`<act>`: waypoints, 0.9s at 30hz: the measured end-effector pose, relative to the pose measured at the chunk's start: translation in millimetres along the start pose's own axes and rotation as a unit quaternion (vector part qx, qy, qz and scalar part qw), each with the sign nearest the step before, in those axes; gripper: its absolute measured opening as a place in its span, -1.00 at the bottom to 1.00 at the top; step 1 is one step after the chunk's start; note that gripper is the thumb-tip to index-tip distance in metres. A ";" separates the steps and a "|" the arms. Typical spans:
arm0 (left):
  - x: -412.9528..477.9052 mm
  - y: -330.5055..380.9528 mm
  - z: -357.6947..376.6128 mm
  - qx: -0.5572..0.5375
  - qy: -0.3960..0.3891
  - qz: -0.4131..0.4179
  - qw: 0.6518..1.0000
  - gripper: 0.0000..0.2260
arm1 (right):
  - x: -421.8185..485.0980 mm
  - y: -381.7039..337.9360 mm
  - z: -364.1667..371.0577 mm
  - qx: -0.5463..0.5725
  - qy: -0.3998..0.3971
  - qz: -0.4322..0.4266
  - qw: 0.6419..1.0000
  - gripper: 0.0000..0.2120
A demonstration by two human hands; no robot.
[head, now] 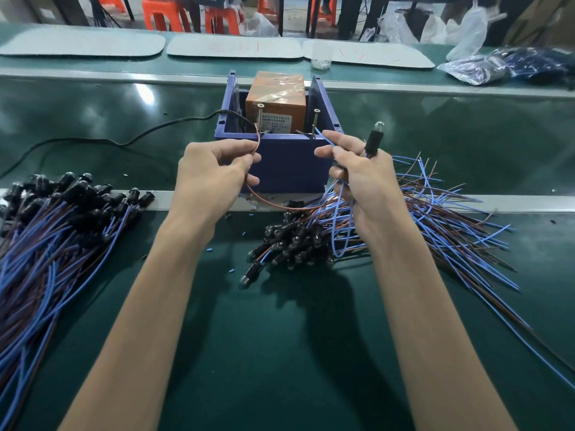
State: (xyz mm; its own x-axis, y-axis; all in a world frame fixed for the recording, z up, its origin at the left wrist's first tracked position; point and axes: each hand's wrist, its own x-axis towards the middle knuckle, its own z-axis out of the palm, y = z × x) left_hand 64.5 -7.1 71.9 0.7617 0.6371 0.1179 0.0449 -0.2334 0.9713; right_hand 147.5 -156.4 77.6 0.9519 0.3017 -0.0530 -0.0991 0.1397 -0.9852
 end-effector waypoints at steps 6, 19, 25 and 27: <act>0.1 0.7 -0.4 0.000 -0.003 0.001 1.000 -0.78 | 0.1 -0.6 -0.6 -0.001 0.002 0.003 1.000 -0.73; -0.8 1.4 -0.7 -0.003 -0.007 0.001 1.000 -0.79 | -1.7 -2.4 -1.2 -0.004 -0.002 0.001 1.000 -0.72; -0.4 1.1 -0.2 -0.008 -0.006 0.000 1.000 -0.79 | -2.3 -3.2 -0.7 -0.001 -0.002 -0.003 1.000 -0.72; -0.2 0.5 -0.4 -0.008 -0.007 0.001 1.000 -0.79 | -2.9 -3.2 -0.8 -0.002 -0.001 -0.004 1.000 -0.72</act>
State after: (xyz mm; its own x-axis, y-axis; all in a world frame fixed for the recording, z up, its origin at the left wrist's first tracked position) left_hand 64.1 -7.0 72.4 0.7706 0.6264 0.1176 0.0330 -0.2235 0.9742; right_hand 145.3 -158.5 80.8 0.9521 0.3025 -0.0444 -0.0899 0.1383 -0.9863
